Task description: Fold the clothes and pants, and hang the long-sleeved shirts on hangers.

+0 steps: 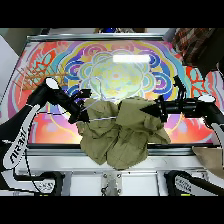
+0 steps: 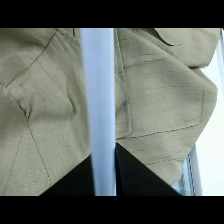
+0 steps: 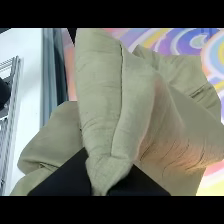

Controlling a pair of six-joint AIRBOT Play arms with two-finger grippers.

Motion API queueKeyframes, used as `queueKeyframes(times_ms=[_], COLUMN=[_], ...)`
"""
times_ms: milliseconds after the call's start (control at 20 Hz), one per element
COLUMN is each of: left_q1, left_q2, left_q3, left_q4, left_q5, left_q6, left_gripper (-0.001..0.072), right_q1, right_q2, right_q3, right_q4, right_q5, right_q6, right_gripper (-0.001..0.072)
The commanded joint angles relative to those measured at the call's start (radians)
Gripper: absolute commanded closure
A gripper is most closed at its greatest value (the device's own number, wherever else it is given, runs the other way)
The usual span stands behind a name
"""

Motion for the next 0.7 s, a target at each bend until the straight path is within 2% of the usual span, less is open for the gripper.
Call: queueKeyframes(times_ms=[0, 100, 300, 350, 400, 450, 500, 650], left_q1=[0.002, 0.002, 0.002, 0.002, 0.002, 0.002, 0.002, 0.003], left_q2=[0.001, 0.001, 0.001, 0.001, 0.001, 0.001, 0.001, 0.001], left_q3=[0.000, 0.000, 0.000, 0.000, 0.000, 0.000, 0.000, 0.000], left_q4=[0.008, 0.008, 0.010, 0.010, 0.010, 0.009, 0.009, 0.010], left_q5=[-0.001, -0.001, 0.000, 0.000, 0.001, 0.012, 0.027, 0.033], left_q6=[0.000, -0.005, -0.097, -0.118, -0.138, -0.175, -0.203, -0.215], left_gripper=[0.0694, 0.0694, 0.0693, 0.0666, 0.0462, 0.0385, 0.0385, 0.0385], right_q1=[0.000, 0.000, 0.000, 0.000, 0.000, 0.000, 0.000, 0.000], right_q2=[0.000, 0.000, 0.001, 0.001, 0.001, 0.001, 0.001, 0.001], right_q3=[0.000, 0.000, 0.000, 0.000, 0.000, 0.000, 0.000, 0.000], right_q4=[0.001, 0.001, 0.001, 0.001, 0.001, 0.001, 0.001, 0.001], right_q5=[-0.003, 0.000, 0.000, 0.000, 0.000, 0.000, 0.000, 0.000], right_q6=[-0.001, -0.037, -0.061, -0.061, -0.061, -0.061, -0.061, -0.062], right_gripper=[0.0697, 0.0699, 0.0701, 0.0701, 0.0701, 0.0702, 0.0702, 0.0702])
